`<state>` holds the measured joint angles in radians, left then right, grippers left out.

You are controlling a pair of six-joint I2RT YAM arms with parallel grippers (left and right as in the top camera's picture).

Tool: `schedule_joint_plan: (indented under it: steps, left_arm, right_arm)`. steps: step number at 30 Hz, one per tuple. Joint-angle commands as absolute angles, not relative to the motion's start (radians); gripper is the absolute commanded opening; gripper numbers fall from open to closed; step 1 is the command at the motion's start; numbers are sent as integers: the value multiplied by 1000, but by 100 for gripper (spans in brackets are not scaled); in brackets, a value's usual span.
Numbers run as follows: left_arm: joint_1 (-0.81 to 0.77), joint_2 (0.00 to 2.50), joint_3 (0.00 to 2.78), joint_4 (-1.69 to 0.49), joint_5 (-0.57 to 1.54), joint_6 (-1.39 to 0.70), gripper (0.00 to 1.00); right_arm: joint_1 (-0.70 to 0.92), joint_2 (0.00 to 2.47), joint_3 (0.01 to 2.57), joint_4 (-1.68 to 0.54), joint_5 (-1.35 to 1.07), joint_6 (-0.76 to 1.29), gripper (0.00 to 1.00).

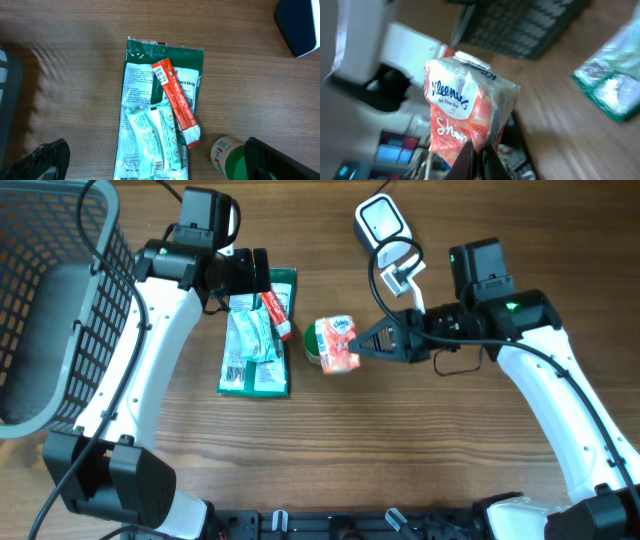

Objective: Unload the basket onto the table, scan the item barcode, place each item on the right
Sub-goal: 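Lift the Kleenex pack off the jar and hold it beside it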

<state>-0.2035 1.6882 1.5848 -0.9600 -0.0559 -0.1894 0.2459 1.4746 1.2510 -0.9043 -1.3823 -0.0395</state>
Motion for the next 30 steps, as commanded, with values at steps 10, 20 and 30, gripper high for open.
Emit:
schedule_joint_plan:
  steps: [10,20,30]
  left_arm:
    - [-200,1698,1588,-958,-68,-199,100]
    - [-200,1698,1588,-958,-68,-199,100]
    - [-200,1698,1588,-958,-68,-199,100]
  right_arm:
    - [242,1448,1249,-1100,-1622,-359,4]
    - [242,1430,1249,-1172,-1614,-442,4]
    - [242,1430,1249,-1184,-1586,-442,4]
